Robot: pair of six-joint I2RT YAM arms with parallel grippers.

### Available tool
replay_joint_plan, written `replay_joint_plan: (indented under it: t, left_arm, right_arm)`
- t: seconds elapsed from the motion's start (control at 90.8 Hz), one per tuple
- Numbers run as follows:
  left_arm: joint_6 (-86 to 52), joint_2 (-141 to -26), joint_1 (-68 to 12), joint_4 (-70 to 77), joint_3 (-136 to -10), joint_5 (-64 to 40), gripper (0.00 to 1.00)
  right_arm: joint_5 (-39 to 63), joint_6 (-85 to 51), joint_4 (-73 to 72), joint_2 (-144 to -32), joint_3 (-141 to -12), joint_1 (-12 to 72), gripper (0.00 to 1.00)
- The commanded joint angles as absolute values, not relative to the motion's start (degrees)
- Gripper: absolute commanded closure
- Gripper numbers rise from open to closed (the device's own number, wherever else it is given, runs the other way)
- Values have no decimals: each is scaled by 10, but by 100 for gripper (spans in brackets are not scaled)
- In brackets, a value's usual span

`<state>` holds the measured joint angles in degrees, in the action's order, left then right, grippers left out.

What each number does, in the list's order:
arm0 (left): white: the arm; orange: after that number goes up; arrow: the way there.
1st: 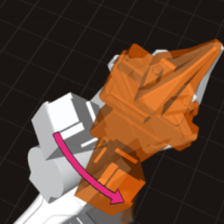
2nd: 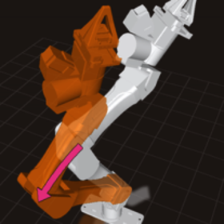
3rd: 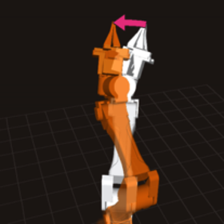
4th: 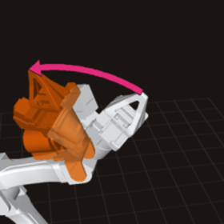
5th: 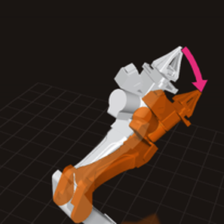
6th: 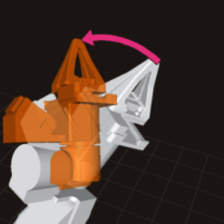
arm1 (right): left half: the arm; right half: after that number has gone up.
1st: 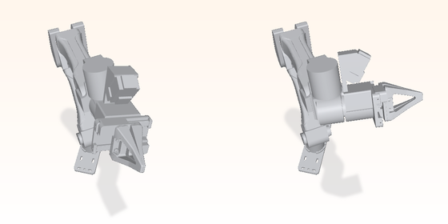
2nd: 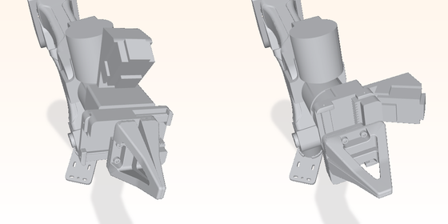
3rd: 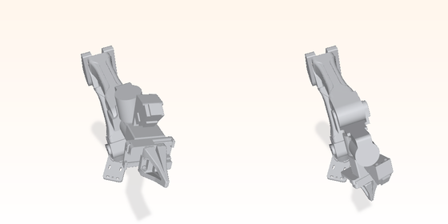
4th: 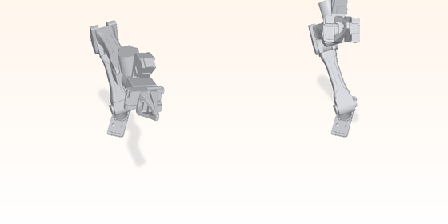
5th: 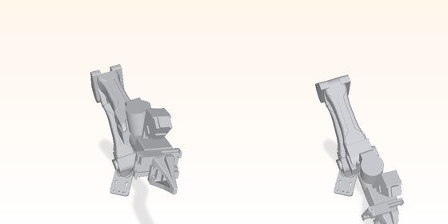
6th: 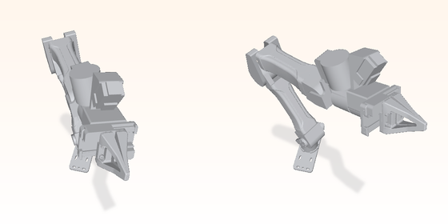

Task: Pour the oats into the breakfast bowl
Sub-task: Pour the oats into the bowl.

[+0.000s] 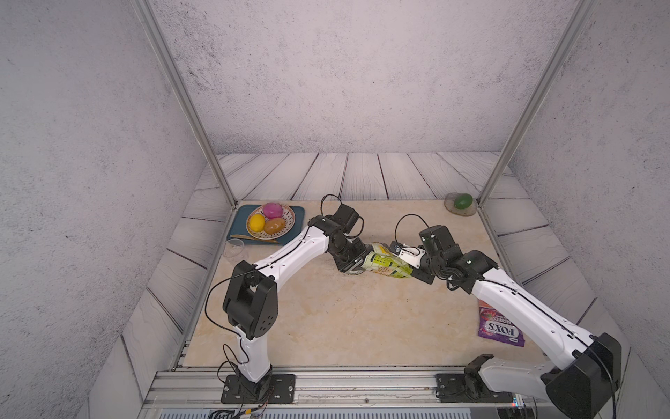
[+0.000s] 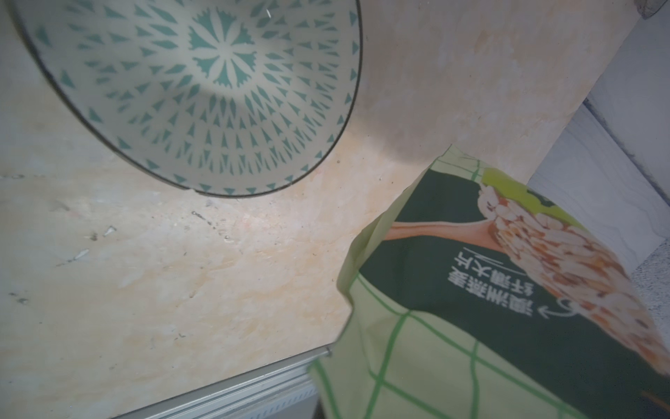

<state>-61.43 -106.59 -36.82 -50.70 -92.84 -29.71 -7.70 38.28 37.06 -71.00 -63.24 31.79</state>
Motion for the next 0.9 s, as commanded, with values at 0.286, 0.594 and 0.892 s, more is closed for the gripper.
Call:
replay_joint_plan:
  t: [0.286, 0.594, 0.892]
  left_arm:
    - [-620, -1079, -359, -560, -976, -311, 77]
    - [-579, -1032, -322, -570, -992, -316, 52]
    - [-519, -945, -260, -565, -929, -291, 47]
  right_arm:
    - [-112, 408, 331, -690, -691, 307, 100]
    - [-100, 415, 382, -696, -711, 307, 100]
    - [-165, 456, 427, -742, -767, 311, 100]
